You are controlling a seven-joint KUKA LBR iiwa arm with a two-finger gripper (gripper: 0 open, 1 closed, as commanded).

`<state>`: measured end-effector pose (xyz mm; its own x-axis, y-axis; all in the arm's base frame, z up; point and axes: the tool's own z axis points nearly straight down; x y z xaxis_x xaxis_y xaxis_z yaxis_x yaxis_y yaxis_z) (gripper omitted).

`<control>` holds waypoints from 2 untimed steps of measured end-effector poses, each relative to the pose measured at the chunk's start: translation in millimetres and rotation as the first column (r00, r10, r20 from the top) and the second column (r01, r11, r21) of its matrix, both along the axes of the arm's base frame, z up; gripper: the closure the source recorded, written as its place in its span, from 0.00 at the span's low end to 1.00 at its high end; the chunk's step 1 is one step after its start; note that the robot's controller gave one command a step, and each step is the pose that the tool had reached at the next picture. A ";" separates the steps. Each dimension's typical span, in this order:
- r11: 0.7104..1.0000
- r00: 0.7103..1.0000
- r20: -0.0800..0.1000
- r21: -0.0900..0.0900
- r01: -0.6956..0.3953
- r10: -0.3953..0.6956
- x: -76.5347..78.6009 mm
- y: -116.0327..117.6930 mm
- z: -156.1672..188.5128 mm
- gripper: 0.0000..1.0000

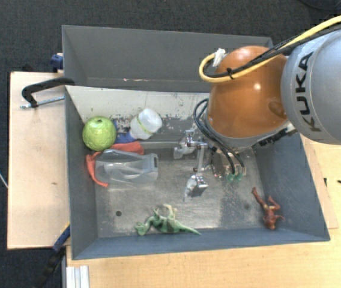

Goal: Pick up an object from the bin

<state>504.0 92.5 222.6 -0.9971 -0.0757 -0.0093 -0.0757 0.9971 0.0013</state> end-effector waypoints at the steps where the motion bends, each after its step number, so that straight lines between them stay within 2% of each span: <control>1: 0.960 0.960 -0.012 -0.002 -0.279 0.279 -5.6 5.6 -27.4 0.00; 2: 0.887 0.887 -0.007 -0.002 -0.462 0.462 -9.4 24.9 -52.9 0.00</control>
Offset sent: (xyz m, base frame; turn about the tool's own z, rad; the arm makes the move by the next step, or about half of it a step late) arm -0.0120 0.0297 -0.0601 -0.4873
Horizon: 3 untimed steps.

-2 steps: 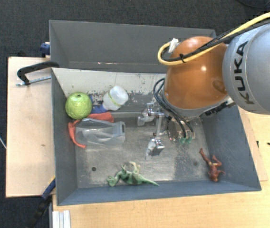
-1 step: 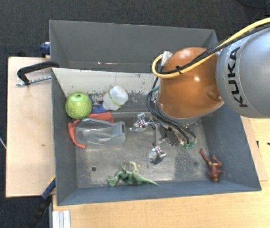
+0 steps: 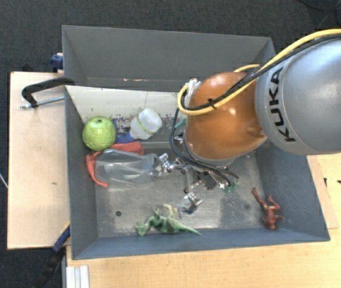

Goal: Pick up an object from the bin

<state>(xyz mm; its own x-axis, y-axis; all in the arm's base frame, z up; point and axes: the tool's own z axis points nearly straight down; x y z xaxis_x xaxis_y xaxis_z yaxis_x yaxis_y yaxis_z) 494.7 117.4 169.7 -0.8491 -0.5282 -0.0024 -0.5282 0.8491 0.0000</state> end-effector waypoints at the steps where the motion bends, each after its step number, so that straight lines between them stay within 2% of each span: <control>1: 0.993 0.993 0.000 0.000 -0.121 0.121 2.9 11.0 -27.8 0.00; 2: 0.936 0.936 0.004 -0.002 -0.353 0.353 0.9 -4.0 -80.6 0.00; 3: 0.796 0.796 0.010 -0.006 -0.605 0.605 4.5 13.5 -95.9 1.00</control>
Offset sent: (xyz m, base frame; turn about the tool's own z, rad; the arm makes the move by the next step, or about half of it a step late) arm -0.0031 -0.0131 -0.0997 -0.3821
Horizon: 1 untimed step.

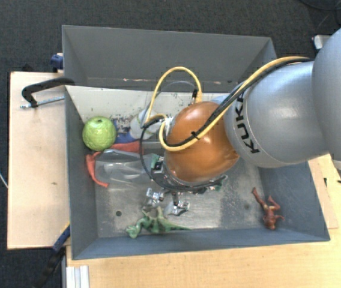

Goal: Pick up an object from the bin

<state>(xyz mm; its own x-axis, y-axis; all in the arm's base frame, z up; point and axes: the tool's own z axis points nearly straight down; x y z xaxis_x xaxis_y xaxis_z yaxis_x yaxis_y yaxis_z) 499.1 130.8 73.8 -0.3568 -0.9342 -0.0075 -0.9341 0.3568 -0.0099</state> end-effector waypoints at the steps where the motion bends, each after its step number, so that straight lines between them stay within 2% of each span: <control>1: 1.000 1.000 0.000 0.000 0.000 0.000 0.0 -0.1 0.0 1.00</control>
Offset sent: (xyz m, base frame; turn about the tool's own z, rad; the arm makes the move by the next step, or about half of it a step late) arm 0.0192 -0.0115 0.1679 -0.1731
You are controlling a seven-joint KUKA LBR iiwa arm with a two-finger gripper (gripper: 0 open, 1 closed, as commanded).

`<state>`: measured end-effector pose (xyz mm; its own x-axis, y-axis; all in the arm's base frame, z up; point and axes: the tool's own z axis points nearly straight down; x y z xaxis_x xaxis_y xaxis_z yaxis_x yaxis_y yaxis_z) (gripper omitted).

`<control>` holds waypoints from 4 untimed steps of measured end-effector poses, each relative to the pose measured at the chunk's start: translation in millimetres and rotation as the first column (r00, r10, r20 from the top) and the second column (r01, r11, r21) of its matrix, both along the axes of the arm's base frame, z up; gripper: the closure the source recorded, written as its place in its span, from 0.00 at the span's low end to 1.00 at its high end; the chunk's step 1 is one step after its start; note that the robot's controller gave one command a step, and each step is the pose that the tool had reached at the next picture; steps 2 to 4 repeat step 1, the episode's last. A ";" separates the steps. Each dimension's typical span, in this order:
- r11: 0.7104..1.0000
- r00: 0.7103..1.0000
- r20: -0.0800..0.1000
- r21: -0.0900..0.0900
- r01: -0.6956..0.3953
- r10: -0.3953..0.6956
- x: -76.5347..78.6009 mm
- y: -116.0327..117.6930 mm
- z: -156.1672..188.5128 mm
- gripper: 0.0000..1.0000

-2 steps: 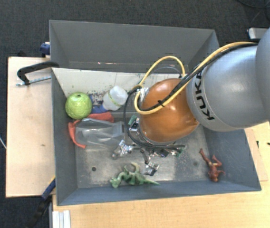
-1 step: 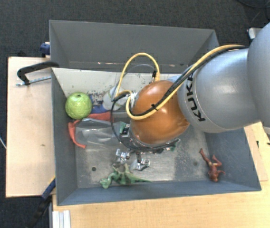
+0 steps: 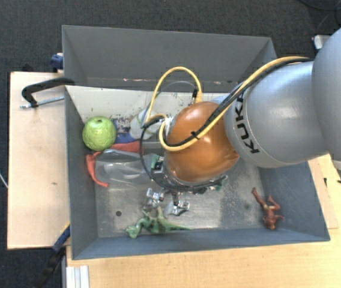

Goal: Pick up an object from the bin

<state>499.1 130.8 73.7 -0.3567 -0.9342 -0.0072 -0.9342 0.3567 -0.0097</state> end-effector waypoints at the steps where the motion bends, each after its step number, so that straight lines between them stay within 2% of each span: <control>1: 0.986 0.986 -0.001 -0.001 -0.169 0.169 21.4 -10.1 171.6 1.00; 4: 0.986 0.986 -0.001 -0.001 -0.169 0.169 21.4 -10.1 171.6 1.00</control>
Offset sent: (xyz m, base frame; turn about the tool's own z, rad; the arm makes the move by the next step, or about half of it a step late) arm 0.0000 0.0000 0.0000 0.0000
